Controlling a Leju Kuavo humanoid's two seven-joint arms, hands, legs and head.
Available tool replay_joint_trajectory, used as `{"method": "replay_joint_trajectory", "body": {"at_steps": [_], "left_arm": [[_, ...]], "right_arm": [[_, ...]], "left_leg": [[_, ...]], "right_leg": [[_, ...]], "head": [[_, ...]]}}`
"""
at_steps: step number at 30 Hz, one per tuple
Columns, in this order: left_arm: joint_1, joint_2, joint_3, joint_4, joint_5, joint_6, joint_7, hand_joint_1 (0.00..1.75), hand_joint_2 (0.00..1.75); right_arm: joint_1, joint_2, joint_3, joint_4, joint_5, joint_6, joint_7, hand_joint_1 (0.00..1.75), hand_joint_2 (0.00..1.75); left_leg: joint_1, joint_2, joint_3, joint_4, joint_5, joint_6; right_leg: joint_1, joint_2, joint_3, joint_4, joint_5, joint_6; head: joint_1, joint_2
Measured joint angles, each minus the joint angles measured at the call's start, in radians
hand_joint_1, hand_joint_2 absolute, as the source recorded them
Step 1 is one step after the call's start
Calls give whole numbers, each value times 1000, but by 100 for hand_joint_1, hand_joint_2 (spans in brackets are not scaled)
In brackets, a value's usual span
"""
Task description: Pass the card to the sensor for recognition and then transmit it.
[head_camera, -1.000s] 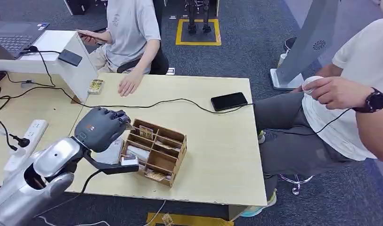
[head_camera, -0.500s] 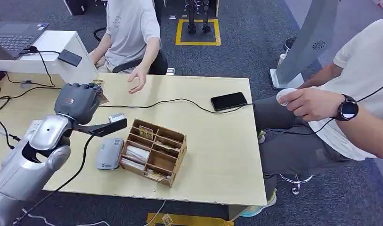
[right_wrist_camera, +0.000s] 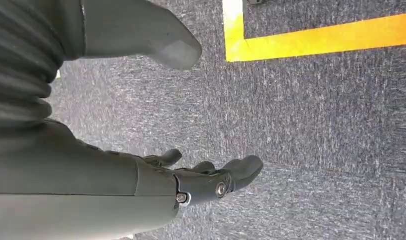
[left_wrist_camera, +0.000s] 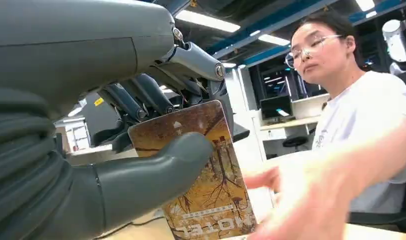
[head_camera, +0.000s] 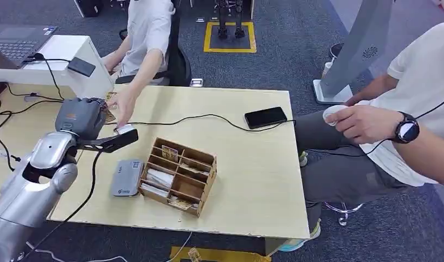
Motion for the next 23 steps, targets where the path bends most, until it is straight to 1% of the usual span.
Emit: {"method": "replay_joint_trajectory", "body": {"at_steps": [2,3,4,5,6,7,8,15,19,23], "left_arm": [[2,-2,2,4,0,0,0,175,175],[2,-3,2,5,0,0,0,171,175],[2,-3,3,6,0,0,0,173,175],[2,-3,4,7,1,0,0,162,175],[2,-4,4,7,2,0,-1,143,175],[2,-4,4,8,2,0,-2,10,175],[2,-4,4,9,3,-1,-3,0,175],[7,-5,17,13,8,11,-6,0,175],[23,-4,42,13,-10,53,11,0,175],[72,0,107,13,-27,118,28,0,175]], "right_arm": [[0,0,0,0,0,0,0,0,175],[0,0,0,0,0,0,-1,0,175],[0,0,0,0,0,0,-1,0,175],[0,0,0,0,0,0,-2,0,175],[-1,0,0,0,0,0,-3,0,175],[-1,0,0,0,0,0,-4,0,175],[-1,0,0,0,0,0,-5,0,175],[-1,0,0,0,1,0,-3,0,175],[-1,0,0,0,1,0,-3,0,175],[0,0,-1,0,2,0,-6,0,175]], "left_leg": [[0,0,0,0,0,0],[0,0,0,0,0,0],[0,0,0,0,0,0],[0,0,0,0,0,0],[0,0,0,0,0,0],[0,0,0,0,0,0],[0,0,0,0,0,0],[0,0,0,0,0,0],[0,0,0,0,0,0],[0,1,0,0,0,0]], "right_leg": [[0,0,0,0,0,0],[0,0,0,0,0,0],[0,0,0,0,0,0],[0,0,0,0,0,0],[0,0,0,0,0,0],[0,0,0,0,0,0],[0,0,0,0,0,0],[0,0,0,0,0,0],[0,0,0,0,0,0],[0,1,0,0,0,0]], "head": [[0,0],[0,0],[0,0],[0,0],[0,0],[0,0],[0,0],[0,0],[0,0],[0,0]]}}
